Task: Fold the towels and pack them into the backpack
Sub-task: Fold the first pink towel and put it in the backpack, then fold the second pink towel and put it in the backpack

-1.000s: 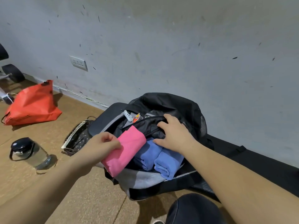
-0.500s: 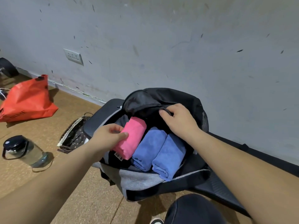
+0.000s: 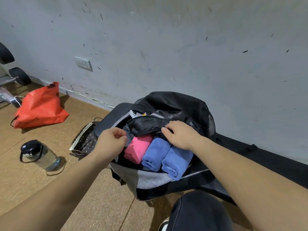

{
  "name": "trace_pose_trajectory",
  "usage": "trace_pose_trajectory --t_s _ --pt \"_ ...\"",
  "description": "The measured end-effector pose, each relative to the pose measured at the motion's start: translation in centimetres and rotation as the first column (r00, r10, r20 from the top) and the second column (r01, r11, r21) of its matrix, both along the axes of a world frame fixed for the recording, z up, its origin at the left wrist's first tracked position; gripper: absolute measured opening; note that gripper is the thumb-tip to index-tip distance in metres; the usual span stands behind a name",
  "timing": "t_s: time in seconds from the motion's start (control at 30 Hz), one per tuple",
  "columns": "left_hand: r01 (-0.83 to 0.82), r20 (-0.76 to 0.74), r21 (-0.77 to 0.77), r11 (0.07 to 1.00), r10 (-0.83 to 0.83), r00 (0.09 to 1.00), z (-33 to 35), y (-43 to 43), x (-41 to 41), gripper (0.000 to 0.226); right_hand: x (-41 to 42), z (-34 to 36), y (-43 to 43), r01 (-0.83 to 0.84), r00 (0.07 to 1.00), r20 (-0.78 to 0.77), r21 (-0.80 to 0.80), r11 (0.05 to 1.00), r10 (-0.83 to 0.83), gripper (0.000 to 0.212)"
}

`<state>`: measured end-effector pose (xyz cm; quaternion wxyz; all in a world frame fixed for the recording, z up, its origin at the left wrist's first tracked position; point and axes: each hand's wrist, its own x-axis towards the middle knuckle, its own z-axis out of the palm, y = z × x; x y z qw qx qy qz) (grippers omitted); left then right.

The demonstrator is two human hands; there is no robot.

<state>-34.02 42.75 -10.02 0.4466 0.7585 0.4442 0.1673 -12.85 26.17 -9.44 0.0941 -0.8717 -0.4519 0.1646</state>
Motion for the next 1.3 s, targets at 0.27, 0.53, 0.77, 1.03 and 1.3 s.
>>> trace_pose_trajectory --t_s 0.27,0.53,0.77,1.03,1.3 --pt "0.224 0.185 -0.122 0.967 -0.199 0.962 5.9 -9.8 2.8 0.013 -2.3 5.1 -6.5 -0.056 0.996 0.079 0.323 0.945 0.032 0.04" --pt "0.47 0.276 -0.274 0.839 -0.4 0.874 6.3 -24.7 9.9 0.015 -0.4 6.0 -23.0 0.164 0.983 0.034 0.261 0.951 -0.179 0.029" --pt "0.606 0.205 -0.345 0.717 -0.573 0.794 4.9 -36.5 15.4 0.014 3.0 4.3 -37.1 0.322 0.905 -0.289 -0.012 0.947 -0.311 0.025" --pt "0.668 0.109 -0.315 0.674 -0.673 0.731 1.3 -42.8 18.1 0.014 7.4 -1.7 -51.4 0.827 0.562 -0.126 0.121 0.55 -0.817 0.059" --pt "0.785 0.128 -0.218 0.579 -0.781 0.611 0.5 -47.0 20.4 0.024 9.9 -5.5 -57.0 0.912 0.41 -0.014 0.016 0.41 -0.912 0.036"
